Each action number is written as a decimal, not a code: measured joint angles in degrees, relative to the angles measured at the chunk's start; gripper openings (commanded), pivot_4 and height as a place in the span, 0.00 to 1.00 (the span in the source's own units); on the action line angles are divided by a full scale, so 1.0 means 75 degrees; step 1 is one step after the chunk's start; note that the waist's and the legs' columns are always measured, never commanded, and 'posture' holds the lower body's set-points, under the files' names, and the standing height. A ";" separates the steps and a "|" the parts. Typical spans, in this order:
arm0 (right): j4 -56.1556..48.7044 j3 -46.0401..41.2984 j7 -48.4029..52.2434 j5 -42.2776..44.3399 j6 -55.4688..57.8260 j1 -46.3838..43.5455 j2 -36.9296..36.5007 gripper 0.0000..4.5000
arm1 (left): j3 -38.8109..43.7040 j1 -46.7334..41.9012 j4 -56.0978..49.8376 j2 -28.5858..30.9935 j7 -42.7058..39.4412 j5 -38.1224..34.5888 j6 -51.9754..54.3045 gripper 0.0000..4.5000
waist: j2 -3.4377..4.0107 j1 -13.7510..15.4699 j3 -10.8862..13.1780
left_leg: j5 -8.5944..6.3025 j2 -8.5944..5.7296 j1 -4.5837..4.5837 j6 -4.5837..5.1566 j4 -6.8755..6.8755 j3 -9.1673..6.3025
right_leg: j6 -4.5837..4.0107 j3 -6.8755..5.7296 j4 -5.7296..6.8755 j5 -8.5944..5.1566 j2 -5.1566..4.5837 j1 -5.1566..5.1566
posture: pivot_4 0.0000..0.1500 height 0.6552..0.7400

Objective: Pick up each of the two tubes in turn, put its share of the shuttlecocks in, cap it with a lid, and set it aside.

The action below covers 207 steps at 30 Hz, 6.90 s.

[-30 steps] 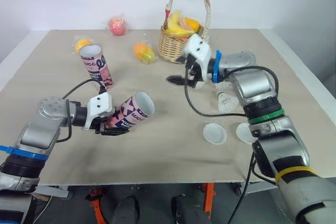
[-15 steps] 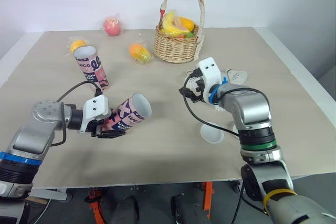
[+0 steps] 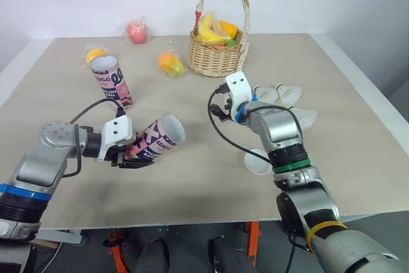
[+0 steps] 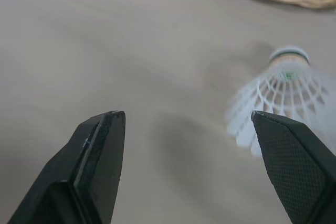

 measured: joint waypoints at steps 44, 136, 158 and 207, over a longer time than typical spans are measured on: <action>-0.4527 0.1714 0.6464 0.0165 -0.5839 0.1171 -0.4392 0.01 | -0.0096 -0.0011 -0.0047 -0.0001 0.0080 -0.0060 0.0164 0.73 | 0.0001 0.0020 0.0001 | 0.0005 0.0007 0.0042 0.0010 0.0001 0.0005 | 0.0030 -0.0004 -0.0005 -0.0014 0.0003 0.0029 | 1.00 1.00; -0.7052 0.0885 0.4500 0.1409 -0.2064 0.2860 -0.4792 0.00 | -0.0445 -0.0395 0.0292 -0.0354 0.0053 -0.0115 -0.0046 0.73 | 0.0007 0.0041 -0.0004 | 0.0039 -0.0034 0.0007 0.0039 0.0020 0.0017 | 0.0094 0.0064 -0.0022 0.0026 -0.0008 0.0017 | 1.00 1.00; -0.4008 0.2706 0.7601 0.0574 -0.4738 -0.0249 -0.3396 0.74 | -0.0628 -0.0793 0.0629 -0.0639 -0.0135 0.0087 -0.0239 0.73 | 0.0004 0.0068 -0.0003 | 0.0046 -0.0029 -0.0003 0.0049 0.0023 0.0015 | 0.0080 0.0055 -0.0017 0.0034 -0.0007 0.0010 | 1.00 1.00; -0.0489 0.3491 0.8922 -0.0049 -0.3986 -0.1793 -0.1296 0.03 | -0.0583 -0.0903 0.0900 -0.0921 -0.0002 0.0147 -0.0406 0.73 | 0.0004 0.0024 -0.0004 | 0.0048 -0.0002 0.0002 0.0049 0.0020 0.0011 | 0.0051 0.0051 0.0005 0.0044 0.0023 -0.0002 | 1.00 1.00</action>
